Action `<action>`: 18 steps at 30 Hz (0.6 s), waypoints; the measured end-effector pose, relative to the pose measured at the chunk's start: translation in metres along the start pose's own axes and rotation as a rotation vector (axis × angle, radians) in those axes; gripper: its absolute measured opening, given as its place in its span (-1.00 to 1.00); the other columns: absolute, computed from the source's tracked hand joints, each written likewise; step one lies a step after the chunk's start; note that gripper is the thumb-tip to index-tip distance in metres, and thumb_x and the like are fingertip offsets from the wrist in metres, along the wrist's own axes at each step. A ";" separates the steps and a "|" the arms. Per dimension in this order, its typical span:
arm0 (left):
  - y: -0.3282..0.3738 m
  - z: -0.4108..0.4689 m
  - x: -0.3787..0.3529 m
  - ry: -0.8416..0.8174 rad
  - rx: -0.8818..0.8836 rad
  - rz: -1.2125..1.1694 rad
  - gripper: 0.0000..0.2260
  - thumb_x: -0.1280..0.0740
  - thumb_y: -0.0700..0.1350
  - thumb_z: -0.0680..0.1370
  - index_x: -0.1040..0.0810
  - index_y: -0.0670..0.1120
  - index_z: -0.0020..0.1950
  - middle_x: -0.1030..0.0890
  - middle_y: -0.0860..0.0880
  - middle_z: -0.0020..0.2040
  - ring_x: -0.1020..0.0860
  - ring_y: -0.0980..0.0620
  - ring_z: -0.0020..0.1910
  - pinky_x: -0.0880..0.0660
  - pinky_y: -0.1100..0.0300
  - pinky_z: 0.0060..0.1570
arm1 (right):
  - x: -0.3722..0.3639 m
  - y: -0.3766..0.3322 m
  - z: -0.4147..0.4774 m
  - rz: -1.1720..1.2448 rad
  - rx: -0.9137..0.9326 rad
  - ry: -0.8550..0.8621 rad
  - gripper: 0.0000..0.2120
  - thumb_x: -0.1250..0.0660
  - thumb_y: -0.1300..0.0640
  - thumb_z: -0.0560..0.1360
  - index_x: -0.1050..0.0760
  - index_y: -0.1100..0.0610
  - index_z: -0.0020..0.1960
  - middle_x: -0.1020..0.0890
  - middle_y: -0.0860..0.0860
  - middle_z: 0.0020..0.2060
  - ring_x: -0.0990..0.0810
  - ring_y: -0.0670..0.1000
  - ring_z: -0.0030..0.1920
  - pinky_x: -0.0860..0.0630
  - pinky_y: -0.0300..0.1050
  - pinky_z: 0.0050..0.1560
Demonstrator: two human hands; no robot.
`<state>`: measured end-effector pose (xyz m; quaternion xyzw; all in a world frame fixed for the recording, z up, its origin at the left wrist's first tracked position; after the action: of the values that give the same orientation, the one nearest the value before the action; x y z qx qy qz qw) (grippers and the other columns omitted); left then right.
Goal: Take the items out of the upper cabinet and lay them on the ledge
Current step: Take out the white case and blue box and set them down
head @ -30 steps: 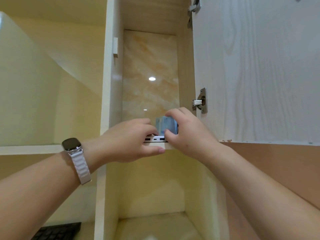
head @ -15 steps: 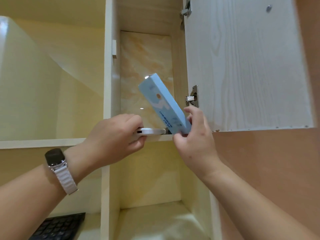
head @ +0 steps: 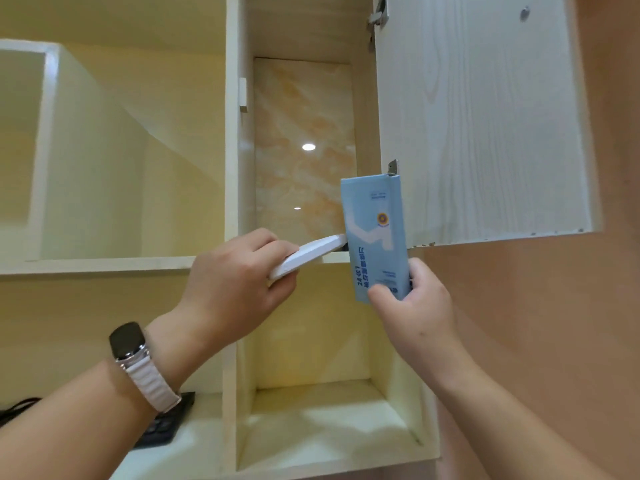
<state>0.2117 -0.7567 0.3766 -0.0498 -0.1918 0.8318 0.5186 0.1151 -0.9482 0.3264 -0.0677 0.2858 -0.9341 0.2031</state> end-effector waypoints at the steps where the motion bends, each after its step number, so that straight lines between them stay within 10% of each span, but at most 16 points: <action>1: 0.004 -0.005 0.003 0.014 0.021 -0.027 -0.87 -0.39 -0.07 0.44 -0.67 0.01 -0.04 -0.63 0.07 -0.18 -0.56 -0.02 -0.34 -0.44 0.12 -0.54 | 0.003 0.003 -0.005 0.019 -0.028 -0.006 -0.82 -0.31 0.02 0.27 -0.46 0.07 -0.17 -0.58 0.01 -0.27 -0.47 -0.11 -0.36 -0.40 -0.27 -0.43; 8: 0.028 -0.060 0.001 0.068 0.342 -0.334 -0.90 -0.43 -0.17 0.42 -0.68 -0.01 -0.11 -0.64 0.11 -0.20 -0.59 0.08 -0.21 -0.51 0.07 -0.26 | 0.014 0.035 -0.050 0.117 -0.177 -0.084 -0.84 -0.33 0.19 0.40 -0.45 -0.05 -0.09 -0.63 -0.19 -0.22 -0.62 -0.13 -0.26 -0.58 -0.08 -0.31; 13: 0.046 -0.125 -0.017 0.072 0.778 -0.589 -0.74 -0.49 -0.21 0.42 -0.63 0.20 -0.17 -0.65 0.22 -0.16 -0.58 0.22 -0.17 -0.40 0.43 -0.20 | 0.022 0.074 -0.095 0.128 -0.307 -0.105 -0.89 -0.37 0.15 0.41 -0.50 -0.01 -0.09 -0.67 -0.17 -0.20 -0.64 -0.07 -0.22 -0.62 0.18 -0.14; 18: 0.060 -0.204 -0.060 -0.074 1.255 -0.977 -0.89 -0.49 -0.16 0.43 -0.70 0.07 -0.18 -0.66 0.08 -0.28 -0.56 0.13 -0.30 -0.46 0.24 -0.30 | 0.025 0.109 -0.142 0.039 -0.429 -0.141 -0.83 -0.36 0.11 0.35 -0.52 -0.01 -0.06 -0.70 -0.13 -0.16 -0.68 -0.06 -0.15 -0.63 0.10 -0.13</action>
<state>0.2457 -0.7781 0.1599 0.3689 0.2953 0.4643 0.7491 0.0948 -0.9693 0.1473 -0.1688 0.4644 -0.8407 0.2214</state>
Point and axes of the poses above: each hand's wrist, its own z-axis towards the middle knuckle, its own x-axis out of the back of the hand, y = z × x, the point moved 7 cm from there along z, towards the middle knuckle
